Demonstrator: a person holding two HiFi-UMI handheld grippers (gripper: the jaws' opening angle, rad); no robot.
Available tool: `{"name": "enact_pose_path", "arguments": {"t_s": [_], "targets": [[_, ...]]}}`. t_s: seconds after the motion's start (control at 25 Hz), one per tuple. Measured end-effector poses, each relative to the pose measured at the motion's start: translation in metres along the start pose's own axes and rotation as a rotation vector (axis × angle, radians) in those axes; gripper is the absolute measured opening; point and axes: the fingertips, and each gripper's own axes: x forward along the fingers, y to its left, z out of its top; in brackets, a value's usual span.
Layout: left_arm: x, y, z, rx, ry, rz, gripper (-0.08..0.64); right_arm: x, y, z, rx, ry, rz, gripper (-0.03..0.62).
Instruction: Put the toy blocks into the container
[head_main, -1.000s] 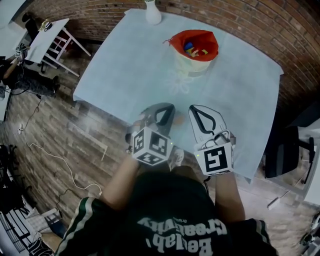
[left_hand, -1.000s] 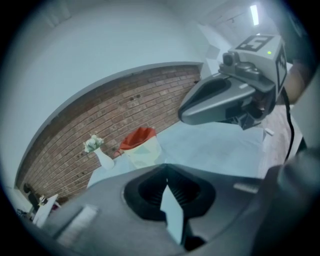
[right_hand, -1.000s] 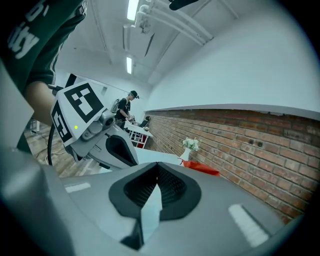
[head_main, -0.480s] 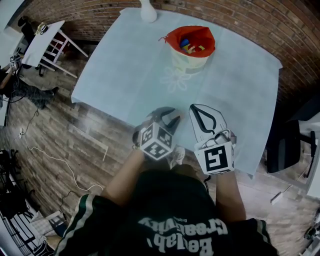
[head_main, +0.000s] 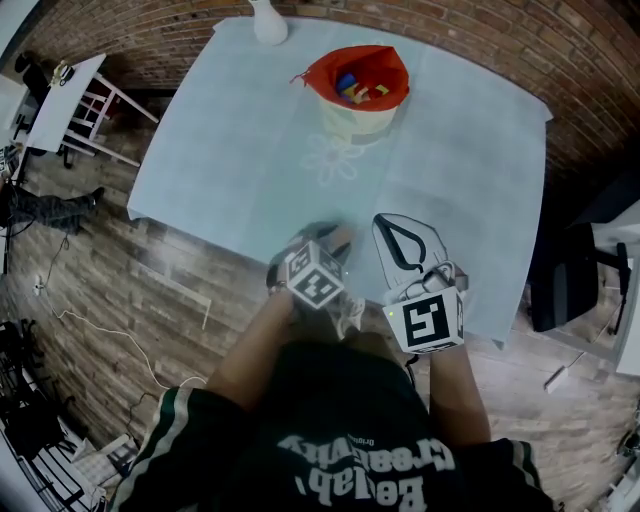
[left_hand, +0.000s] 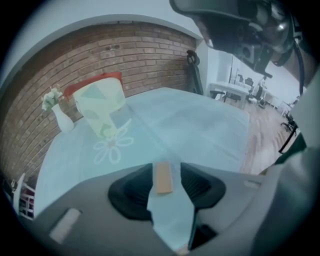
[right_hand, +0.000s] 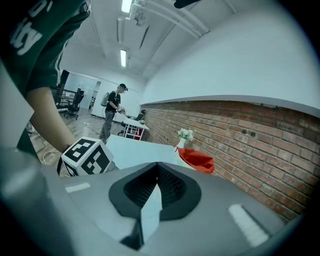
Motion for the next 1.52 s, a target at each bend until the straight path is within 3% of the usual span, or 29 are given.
{"name": "enact_pose_path", "arguments": {"t_s": [0.6, 0.72, 1.08, 1.28, 1.52], "targets": [[0.048, 0.009, -0.03, -0.065, 0.106, -0.033, 0.183, 0.007, -0.005, -0.027, 0.036, 0.041, -0.002, 0.006], [0.047, 0.005, -0.031, -0.09, 0.112, -0.061, 0.146, 0.006, -0.007, -0.026, 0.038, 0.041, -0.005, 0.006], [0.047, 0.004, -0.028, -0.058, 0.135, -0.069, 0.141, 0.007, -0.012, -0.028, 0.034, 0.039, -0.005, 0.006], [0.032, 0.013, -0.01, -0.048, 0.094, -0.03, 0.141, 0.007, -0.018, -0.025, 0.026, 0.023, -0.008, 0.005], [-0.009, 0.031, 0.033, -0.042, -0.021, 0.027, 0.14, 0.013, -0.026, -0.005, -0.003, -0.003, -0.007, 0.006]]}}
